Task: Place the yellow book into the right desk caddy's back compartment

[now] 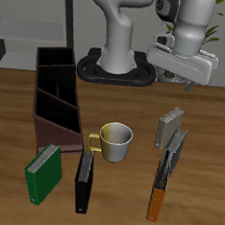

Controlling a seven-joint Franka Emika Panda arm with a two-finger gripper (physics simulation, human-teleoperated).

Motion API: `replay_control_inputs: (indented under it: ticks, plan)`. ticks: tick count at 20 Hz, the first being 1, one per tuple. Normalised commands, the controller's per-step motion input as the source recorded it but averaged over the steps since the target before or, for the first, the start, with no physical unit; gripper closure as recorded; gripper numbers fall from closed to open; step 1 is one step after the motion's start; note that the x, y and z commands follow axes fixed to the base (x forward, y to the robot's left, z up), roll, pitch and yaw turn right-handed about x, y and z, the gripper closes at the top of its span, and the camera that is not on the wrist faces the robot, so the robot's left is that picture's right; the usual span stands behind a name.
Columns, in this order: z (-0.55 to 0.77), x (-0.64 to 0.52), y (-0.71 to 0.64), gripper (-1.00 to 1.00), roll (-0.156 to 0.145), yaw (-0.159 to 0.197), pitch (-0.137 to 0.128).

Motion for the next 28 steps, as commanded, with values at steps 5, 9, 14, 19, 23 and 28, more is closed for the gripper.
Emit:
replay_control_inputs:
  ticks: [5,9,14,19,23,28]
  plan:
    - [-0.25,0.12,0.03,-1.0,-0.013,-0.039,0.03]
    - [-0.33,0.1,0.13,-1.0,0.041,-0.02,0.069]
    - [-0.35,0.12,0.04,-1.0,0.034,-0.02,0.073]
    - [-0.25,0.05,0.08,-1.0,0.017,0.013,0.015]
    - [-0.26,0.11,-0.08,-1.0,-0.005,-0.022,0.031]
    - [-0.25,0.03,-0.01,-1.0,0.011,-0.013,0.017]
